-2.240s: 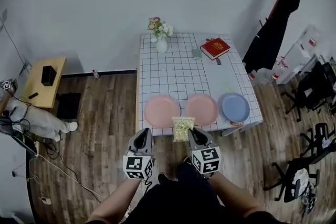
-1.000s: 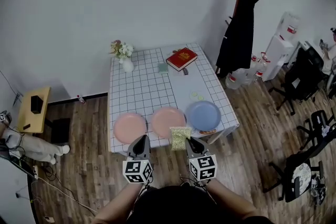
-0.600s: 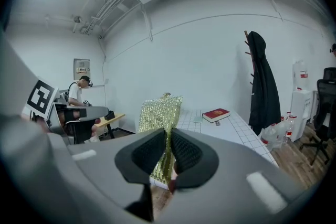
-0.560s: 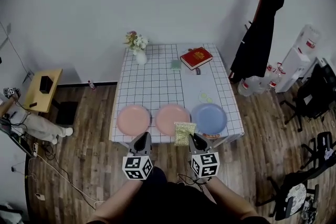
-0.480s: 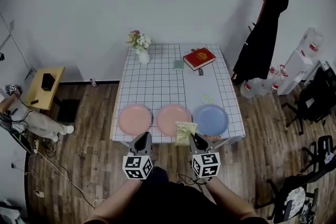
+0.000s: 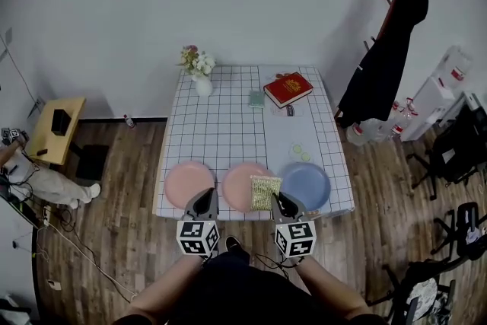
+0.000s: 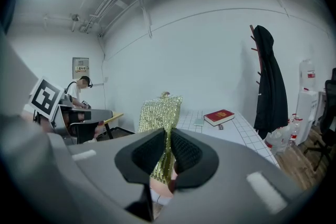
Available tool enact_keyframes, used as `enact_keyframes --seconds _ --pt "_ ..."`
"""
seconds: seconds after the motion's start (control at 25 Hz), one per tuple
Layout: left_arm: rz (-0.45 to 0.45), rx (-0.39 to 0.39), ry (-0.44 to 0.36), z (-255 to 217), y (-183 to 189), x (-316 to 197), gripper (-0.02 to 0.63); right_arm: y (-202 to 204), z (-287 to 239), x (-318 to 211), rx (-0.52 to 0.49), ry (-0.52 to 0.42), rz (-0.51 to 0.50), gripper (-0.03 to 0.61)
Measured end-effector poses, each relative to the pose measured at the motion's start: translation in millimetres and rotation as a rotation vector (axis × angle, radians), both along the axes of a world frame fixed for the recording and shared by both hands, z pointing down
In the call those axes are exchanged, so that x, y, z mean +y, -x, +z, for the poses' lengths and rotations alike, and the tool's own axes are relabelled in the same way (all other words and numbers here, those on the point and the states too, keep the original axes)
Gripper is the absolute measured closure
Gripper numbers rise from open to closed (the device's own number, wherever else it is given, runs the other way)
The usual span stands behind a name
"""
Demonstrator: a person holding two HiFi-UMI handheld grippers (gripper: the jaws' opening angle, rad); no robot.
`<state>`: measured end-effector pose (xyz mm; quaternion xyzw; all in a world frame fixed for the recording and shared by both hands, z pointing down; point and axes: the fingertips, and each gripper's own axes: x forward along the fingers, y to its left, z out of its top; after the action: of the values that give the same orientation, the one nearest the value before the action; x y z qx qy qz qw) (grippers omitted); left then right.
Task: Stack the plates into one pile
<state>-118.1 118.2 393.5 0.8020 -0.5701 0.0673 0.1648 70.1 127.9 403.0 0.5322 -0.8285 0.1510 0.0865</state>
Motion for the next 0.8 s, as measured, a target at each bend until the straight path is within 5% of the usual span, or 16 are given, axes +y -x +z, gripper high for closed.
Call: enact_keyframes --seconds 0.52,0.8 --pt "0.067 0.021 0.027 19.1 0.9 -99.1 0.618 0.4 2.5 -94.2 0.048 0.004 0.072 0.526" --pt "0.048 0.045 0.123 55.8 4.8 -120.2 0.618 -2.3 20.4 -113.7 0.070 0.045 0.086 0.526"
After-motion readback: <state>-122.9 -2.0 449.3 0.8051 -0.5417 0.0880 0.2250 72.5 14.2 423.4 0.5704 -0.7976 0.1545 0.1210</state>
